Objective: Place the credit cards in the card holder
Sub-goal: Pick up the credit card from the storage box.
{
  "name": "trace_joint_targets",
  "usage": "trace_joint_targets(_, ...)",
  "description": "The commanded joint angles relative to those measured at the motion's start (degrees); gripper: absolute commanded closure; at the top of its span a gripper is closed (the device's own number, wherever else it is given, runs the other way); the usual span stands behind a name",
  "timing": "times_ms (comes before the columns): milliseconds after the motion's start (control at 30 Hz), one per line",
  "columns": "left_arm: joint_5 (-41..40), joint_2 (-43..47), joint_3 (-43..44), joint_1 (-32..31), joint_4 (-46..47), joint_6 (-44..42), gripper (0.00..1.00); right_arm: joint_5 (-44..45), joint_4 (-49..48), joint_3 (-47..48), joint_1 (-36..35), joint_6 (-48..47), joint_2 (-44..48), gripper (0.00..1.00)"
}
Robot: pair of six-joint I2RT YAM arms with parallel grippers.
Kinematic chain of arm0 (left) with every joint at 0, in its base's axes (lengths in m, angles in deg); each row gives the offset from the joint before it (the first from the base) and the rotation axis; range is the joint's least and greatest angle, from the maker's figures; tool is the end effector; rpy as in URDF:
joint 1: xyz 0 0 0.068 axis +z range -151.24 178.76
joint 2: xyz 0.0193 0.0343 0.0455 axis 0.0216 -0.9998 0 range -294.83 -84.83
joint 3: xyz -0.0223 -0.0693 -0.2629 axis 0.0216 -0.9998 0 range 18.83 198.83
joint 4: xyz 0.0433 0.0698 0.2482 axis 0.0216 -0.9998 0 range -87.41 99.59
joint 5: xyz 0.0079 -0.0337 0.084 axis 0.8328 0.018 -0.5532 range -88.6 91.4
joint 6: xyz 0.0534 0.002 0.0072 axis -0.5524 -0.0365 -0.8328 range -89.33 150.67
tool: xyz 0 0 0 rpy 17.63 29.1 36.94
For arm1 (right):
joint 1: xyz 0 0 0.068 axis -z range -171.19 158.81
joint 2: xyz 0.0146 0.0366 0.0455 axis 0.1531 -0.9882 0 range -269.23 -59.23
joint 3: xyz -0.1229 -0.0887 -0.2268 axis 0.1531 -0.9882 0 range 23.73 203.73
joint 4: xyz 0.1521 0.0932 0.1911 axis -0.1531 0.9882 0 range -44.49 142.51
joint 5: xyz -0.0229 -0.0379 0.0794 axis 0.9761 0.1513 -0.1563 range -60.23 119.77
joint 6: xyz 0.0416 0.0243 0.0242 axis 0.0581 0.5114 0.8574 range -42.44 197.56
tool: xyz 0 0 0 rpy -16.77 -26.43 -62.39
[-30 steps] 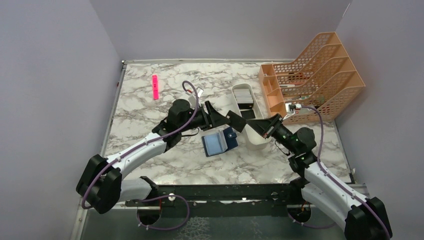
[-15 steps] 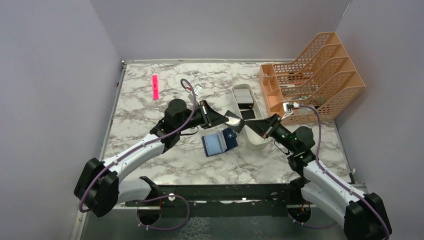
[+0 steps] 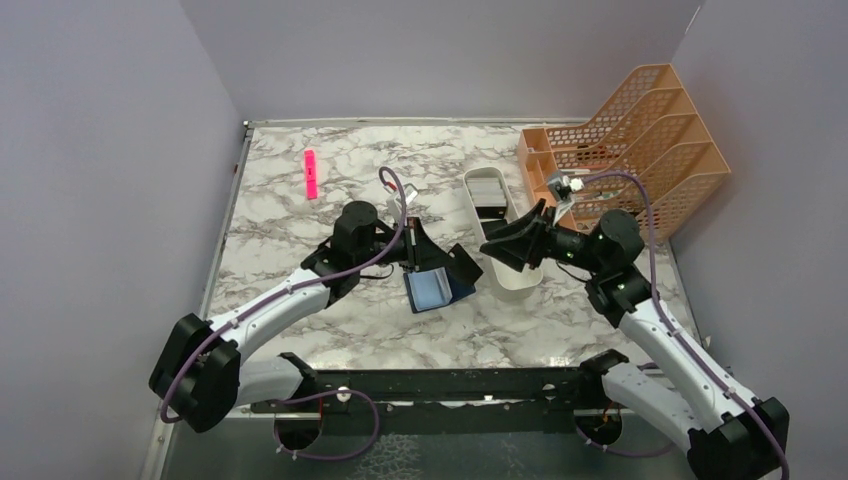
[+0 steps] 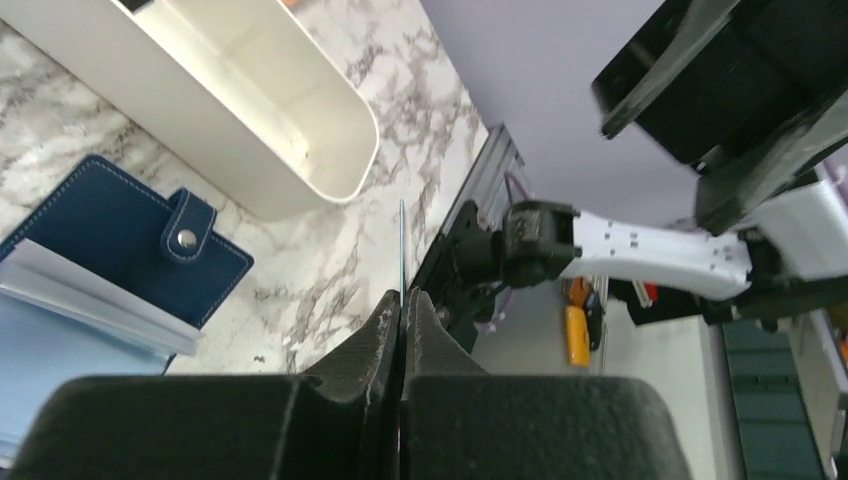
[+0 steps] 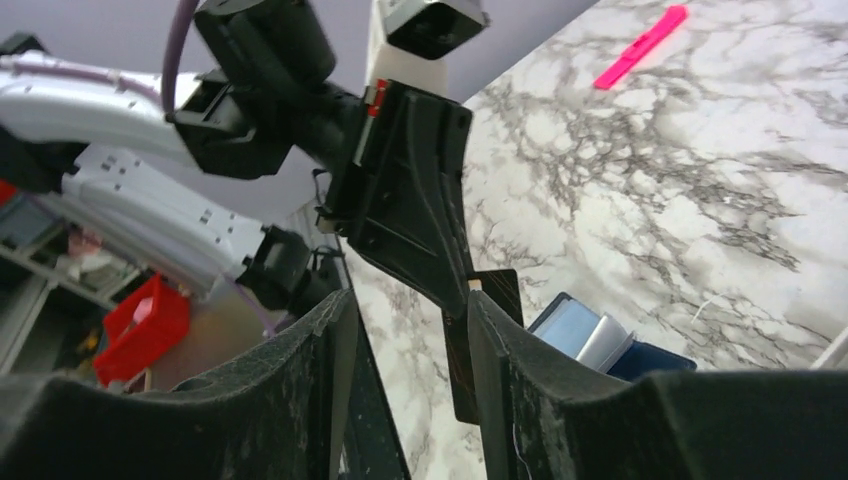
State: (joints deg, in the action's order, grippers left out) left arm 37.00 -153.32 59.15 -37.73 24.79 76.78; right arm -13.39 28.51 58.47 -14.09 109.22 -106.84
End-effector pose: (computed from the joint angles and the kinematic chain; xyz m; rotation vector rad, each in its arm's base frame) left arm 0.2030 -0.1759 0.2733 0.3398 2.0255 -1.5252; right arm 0.1692 0.0978 0.3196 -0.5345 1.5840 1.2987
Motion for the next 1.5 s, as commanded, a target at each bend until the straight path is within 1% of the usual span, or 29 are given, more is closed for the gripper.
trace_joint_targets(0,7.7,-1.0,-0.6,0.1,-0.7,-5.7,1.0,-12.0,10.9,4.4,-0.2,-8.9,-5.0,0.52)
trace_joint_targets(133,10.8,-1.7,-0.4,0.1,0.1,-6.5,1.0,-16.3,11.3,5.0,-0.2,-9.2,-9.5,0.52)
trace_joint_targets(233,11.6,-2.2,-0.3,0.1,0.3,-6.6,1.0,-20.8,4.4,2.7,-0.3,-5.6,-11.9,0.53)
trace_joint_targets(267,11.9,-2.4,-0.2,0.1,0.5,-6.6,1.0,-21.2,3.8,2.2,-0.3,-5.1,-12.5,0.54)
trace_joint_targets(400,13.0,-3.4,-0.1,0.1,1.1,-6.5,1.0,-19.7,4.9,1.4,-0.3,-7.1,-13.3,0.56)
trace_joint_targets(533,13.6,-4.0,-0.1,0.1,1.6,-6.3,1.0,-20.7,5.4,0.9,-0.3,-8.3,-15.5,0.58)
trace_joint_targets(700,14.6,-3.8,0.1,0.1,1.7,-6.5,1.0,-17.9,7.1,0.5,-0.3,-10.8,-15.9,0.56)
trace_joint_targets(800,14.9,-3.8,0.3,0.1,1.7,-6.6,1.0,-18.5,6.4,0.2,-0.3,-10.6,-16.7,0.56)
trace_joint_targets(1067,15.0,-4.4,0.4,0.1,2.0,-6.7,1.0,-20.2,3.0,-1.5,-0.3,-9.0,-17.8,0.6)
trace_joint_targets(1133,14.8,-4.4,0.4,0.1,2.1,-6.7,1.0,-20.5,2.5,-1.7,-0.3,-8.9,-18.1,0.64)
trace_joint_targets(1167,14.7,-4.5,0.4,0.1,2.1,-6.7,1.0,-20.8,1.9,-1.9,-0.3,-8.5,-18.2,0.68)
trace_joint_targets(1267,14.1,-4.5,0.5,0.1,2.1,-6.3,1.0,-21.3,-0.3,-2.4,-0.3,-6.9,-18.4,0.88)
trace_joint_targets(1300,13.7,-4.4,0.5,0.1,2.0,-6.1,0.99,-21.4,-1.2,-2.6,-0.3,-6.2,-18.3,0.95)
trace_joint_targets(1333,12.9,-4.3,0.8,0.2,1.4,-6.1,0.94,-21.5,-2.7,-3.0,-0.3,-5.2,-18.2,0.99)
trace_joint_targets(1367,11.4,-4.1,1.4,0.2,-0.3,-6.7,0.87,-21.4,-3.6,-3.3,-0.3,-4.2,-18.0,0.99)
trace_joint_targets(1400,8.9,-3.9,2.5,0.4,-4.0,-7.9,0.78,-21.2,-4.2,-3.5,-0.3,-3.4,-17.7,0.99)
trace_joint_targets(1467,2.7,-3.2,4.6,1.1,-11.6,-10.3,0.67,-19.7,-5.2,-4.9,-0.4,-1.7,-16.6,0.99)
